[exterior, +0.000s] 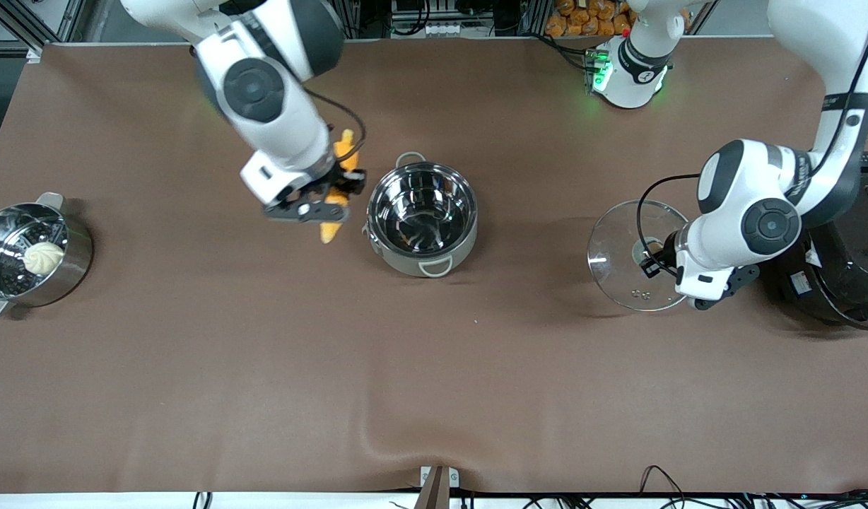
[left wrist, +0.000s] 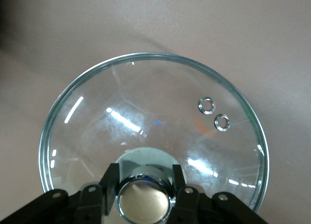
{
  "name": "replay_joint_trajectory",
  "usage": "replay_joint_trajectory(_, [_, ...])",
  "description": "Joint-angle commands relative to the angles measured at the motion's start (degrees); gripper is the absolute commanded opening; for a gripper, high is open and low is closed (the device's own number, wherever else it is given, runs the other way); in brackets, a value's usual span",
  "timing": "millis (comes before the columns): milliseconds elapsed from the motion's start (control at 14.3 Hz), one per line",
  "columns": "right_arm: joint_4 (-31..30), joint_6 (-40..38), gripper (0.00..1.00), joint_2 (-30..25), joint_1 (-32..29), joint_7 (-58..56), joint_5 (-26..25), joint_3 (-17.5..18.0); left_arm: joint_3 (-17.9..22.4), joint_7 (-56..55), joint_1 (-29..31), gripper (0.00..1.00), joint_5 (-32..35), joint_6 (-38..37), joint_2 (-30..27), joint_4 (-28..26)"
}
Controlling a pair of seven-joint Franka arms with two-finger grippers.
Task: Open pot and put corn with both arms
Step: 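Lift the glass lid with the left gripper while the right gripper lifts the corn, then set the lid on the table while the right gripper lowers corn into pot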
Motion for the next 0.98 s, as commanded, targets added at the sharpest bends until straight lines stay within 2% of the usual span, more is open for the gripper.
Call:
replay_joint_trajectory(0, [-0.3, 2.6, 0.12, 0.8, 3.7, 4.6, -1.9, 0.1, -0.7, 1.0, 3.3, 0.0, 0.5, 11.5, -3.9, -11.2])
replay_joint_trajectory(280, [-3.4, 10.7, 0.12, 3.8, 9.5, 13.7, -6.3, 0.1, -0.7, 1.0, 4.1, 0.0, 2.8, 20.0, -4.5, -18.3])
replay_joint_trajectory(490, [-3.5, 14.1, 0.12, 6.5, 11.3, 17.1, -8.4, 0.1, -0.7, 1.0, 4.5, 0.0, 2.9, 22.7, -4.1, -20.1])
replay_joint_trajectory(561, [-3.5, 15.3, 0.12, 7.3, 11.4, 17.6, -8.8, 0.1, -0.7, 1.0, 4.8, 0.1, 2.8, 22.7, -3.7, -20.0])
replay_joint_trajectory(631, [-3.5, 16.3, 0.12, 8.5, 11.4, 17.6, -8.9, 0.0, -0.6, 1.0, 5.0, 0.51, 2.8, 22.7, -3.5, -19.7])
replay_joint_trajectory(701, [-3.5, 17.8, 0.12, 9.5, 11.4, 17.6, -9.0, 0.0, -0.6, 1.0, 5.4, 1.0, 2.8, 22.7, -3.4, -19.2])
replay_joint_trajectory(911, [-3.5, 21.1, 0.12, 12.4, 12.1, 20.6, -10.8, 0.0, -0.7, 0.7, 5.5, 1.0, 2.8, 22.0, -6.0, -17.2])
